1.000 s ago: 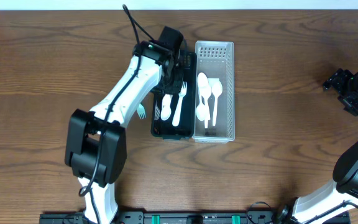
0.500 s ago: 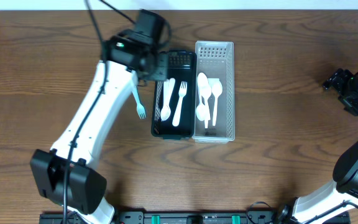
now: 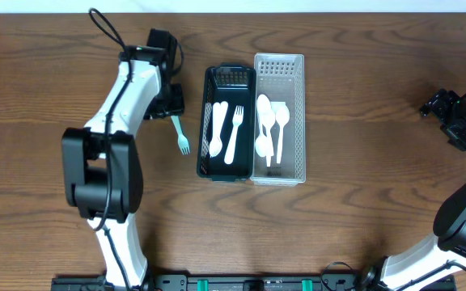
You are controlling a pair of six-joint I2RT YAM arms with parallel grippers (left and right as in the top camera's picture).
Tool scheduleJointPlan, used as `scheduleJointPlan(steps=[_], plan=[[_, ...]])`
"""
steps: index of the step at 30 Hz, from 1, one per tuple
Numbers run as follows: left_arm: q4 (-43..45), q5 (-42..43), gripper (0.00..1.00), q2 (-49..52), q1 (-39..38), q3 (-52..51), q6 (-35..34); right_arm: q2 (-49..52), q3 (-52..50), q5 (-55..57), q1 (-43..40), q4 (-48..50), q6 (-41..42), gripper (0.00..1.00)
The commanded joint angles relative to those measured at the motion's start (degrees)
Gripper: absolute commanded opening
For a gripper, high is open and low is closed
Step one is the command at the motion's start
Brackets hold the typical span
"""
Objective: Pack container
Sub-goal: 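Move the left gripper back and grasp the mint-green fork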
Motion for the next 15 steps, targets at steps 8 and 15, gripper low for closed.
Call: scheduleJointPlan(steps=[8,15], plan=[[0.9,6.2,0.5,6.2,-0.1,0.0,-3.3,0.5,-0.1,-0.2,0.3,-0.2,0.1,0.85],[1.4,6.4,0.5,8.4,-0.1,0.0,-3.3,0.5,-0.1,-0.2,0.3,-0.2,0.1,0.85]])
